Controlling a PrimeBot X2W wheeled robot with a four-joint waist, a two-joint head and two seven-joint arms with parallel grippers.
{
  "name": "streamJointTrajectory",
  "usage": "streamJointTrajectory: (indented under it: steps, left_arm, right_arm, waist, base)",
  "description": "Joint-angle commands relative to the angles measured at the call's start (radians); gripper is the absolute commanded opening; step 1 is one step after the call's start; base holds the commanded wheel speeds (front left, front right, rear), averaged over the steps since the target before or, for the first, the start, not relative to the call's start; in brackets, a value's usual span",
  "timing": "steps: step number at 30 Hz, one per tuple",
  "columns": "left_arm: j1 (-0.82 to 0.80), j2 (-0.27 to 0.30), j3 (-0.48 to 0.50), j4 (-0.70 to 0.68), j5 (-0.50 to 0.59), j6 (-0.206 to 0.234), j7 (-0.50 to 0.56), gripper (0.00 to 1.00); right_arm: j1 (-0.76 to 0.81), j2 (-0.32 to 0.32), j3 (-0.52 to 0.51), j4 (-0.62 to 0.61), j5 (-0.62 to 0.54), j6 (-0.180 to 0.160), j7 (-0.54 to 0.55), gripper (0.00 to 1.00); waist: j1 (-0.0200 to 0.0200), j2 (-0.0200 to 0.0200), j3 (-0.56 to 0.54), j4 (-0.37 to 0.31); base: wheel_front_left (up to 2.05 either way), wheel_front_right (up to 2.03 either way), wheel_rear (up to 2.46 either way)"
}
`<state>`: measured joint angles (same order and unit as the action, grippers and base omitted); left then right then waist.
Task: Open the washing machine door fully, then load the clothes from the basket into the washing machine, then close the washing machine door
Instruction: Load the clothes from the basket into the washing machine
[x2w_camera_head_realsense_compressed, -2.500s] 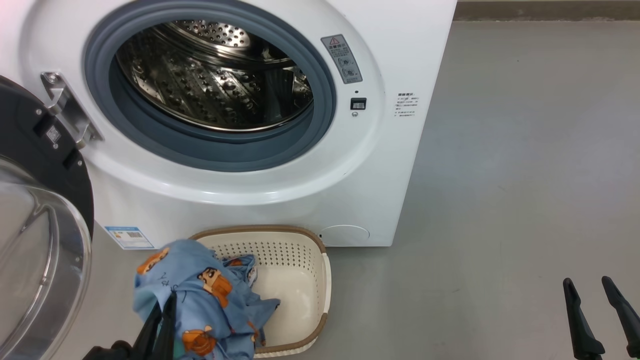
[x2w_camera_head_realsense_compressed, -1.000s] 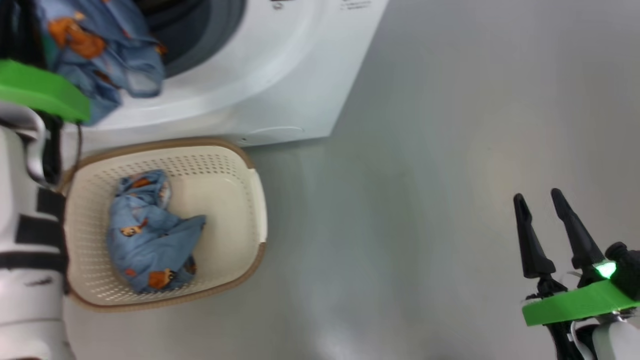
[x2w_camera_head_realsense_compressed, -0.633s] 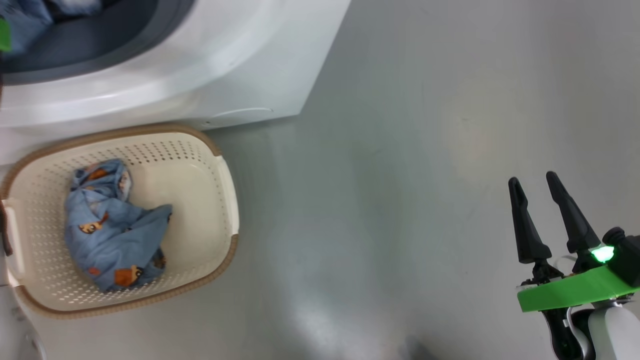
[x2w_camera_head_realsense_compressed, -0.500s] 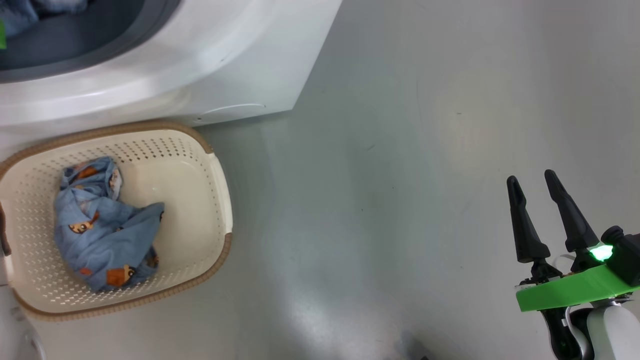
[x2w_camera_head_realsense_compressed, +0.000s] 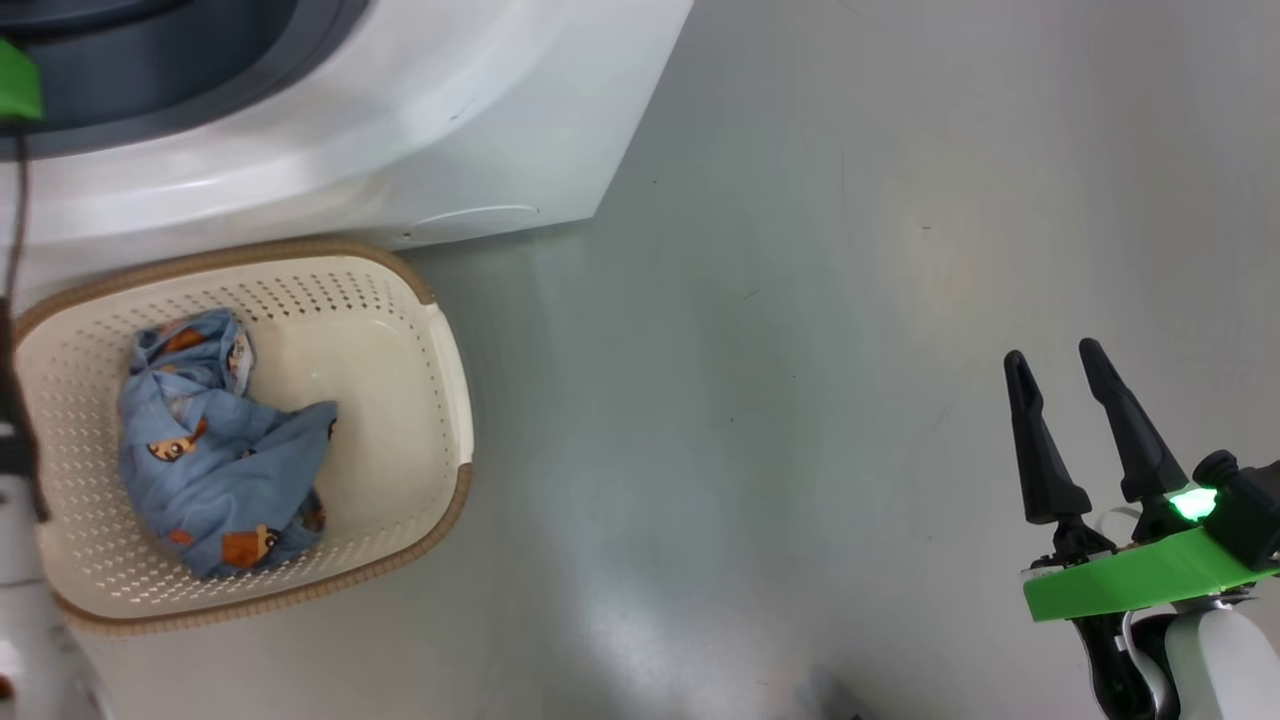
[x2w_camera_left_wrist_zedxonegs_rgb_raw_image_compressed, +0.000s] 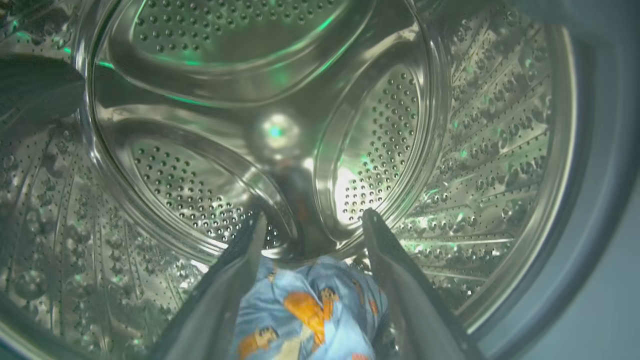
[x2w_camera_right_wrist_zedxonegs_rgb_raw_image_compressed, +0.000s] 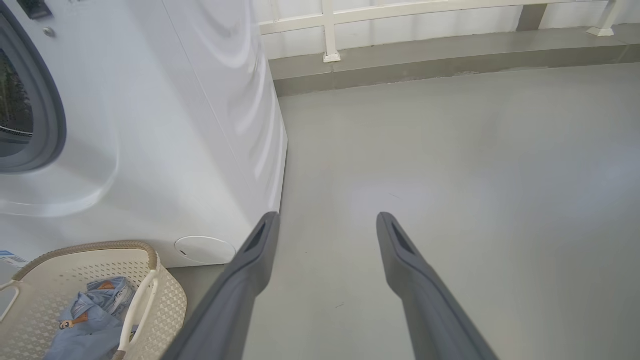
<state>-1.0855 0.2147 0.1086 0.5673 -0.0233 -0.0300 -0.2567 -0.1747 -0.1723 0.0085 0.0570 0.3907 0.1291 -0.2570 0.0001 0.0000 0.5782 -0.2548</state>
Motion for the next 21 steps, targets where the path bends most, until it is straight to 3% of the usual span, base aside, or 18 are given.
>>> streamJointTrajectory:
  steps: [1, 9, 21]
  left_arm:
    - [0.028, 0.032, 0.014, -0.017, -0.004, 0.003, -0.005, 1.0]
    - [0.131, -0.024, 0.015, -0.022, -0.017, -0.007, -0.005, 1.0]
    - [0.419, -0.11, 0.016, -0.083, -0.018, -0.019, -0.005, 1.0]
  right_arm:
    - [-0.002, -0.019, 0.013, -0.019, 0.014, 0.002, -0.005, 1.0]
    - [0.018, -0.037, 0.007, -0.022, 0.005, 0.002, -0.005, 1.0]
    - [0.08, -0.073, -0.01, -0.011, -0.008, 0.002, -0.005, 1.0]
  waist:
    - [-0.0001, 0.0, -0.006, 0.006]
    - [-0.0001, 0.0, -0.055, 0.043]
    - [-0.0001, 0.0, -0.19, 0.125]
  base:
    - [0.0, 0.0, 0.0]
    - [0.0, 0.0, 0.0]
    - [0.0, 0.0, 0.0]
